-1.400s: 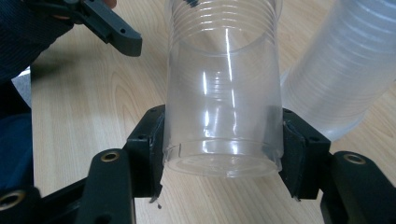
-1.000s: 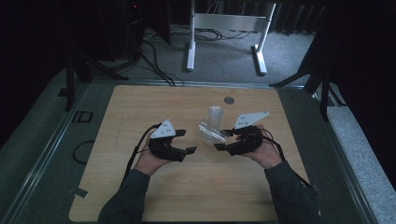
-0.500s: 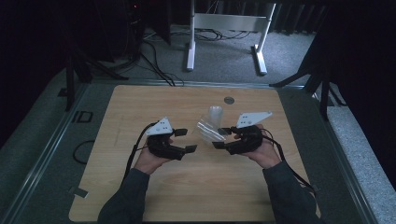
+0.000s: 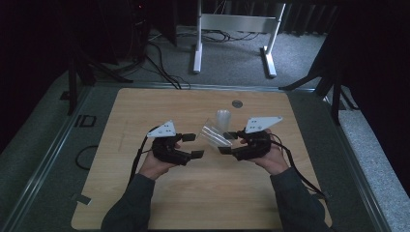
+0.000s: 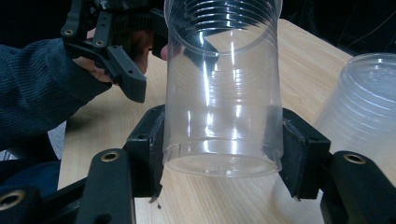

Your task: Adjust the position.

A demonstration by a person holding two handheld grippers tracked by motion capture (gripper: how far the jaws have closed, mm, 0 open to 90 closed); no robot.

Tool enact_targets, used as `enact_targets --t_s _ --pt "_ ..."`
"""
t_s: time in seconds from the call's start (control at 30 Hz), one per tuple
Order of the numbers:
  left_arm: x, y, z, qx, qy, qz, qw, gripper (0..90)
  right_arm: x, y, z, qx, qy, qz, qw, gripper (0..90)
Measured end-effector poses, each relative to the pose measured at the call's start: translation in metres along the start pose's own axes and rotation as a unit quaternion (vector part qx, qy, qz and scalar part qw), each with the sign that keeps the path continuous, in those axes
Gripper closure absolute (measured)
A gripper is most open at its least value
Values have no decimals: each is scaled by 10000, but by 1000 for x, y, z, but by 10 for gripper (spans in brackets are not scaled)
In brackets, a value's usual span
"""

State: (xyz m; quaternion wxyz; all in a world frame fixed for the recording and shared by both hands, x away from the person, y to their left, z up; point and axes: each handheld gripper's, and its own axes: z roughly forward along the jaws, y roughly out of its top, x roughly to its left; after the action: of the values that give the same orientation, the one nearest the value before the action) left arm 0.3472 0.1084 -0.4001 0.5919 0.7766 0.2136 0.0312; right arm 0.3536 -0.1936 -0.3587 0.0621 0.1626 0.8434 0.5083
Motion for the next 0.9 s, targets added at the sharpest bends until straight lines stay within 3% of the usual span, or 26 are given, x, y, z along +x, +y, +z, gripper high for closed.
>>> enact_targets --t_s 0.27,0.9 --pt "0 1 -2 -162 -191 -18 9997 238 1 1 -1 -156 90 -30 9998 412" --pt "-3 2 -2 -310 -407 16 9987 236 3 0 1 -403 310 -90 9987 411"
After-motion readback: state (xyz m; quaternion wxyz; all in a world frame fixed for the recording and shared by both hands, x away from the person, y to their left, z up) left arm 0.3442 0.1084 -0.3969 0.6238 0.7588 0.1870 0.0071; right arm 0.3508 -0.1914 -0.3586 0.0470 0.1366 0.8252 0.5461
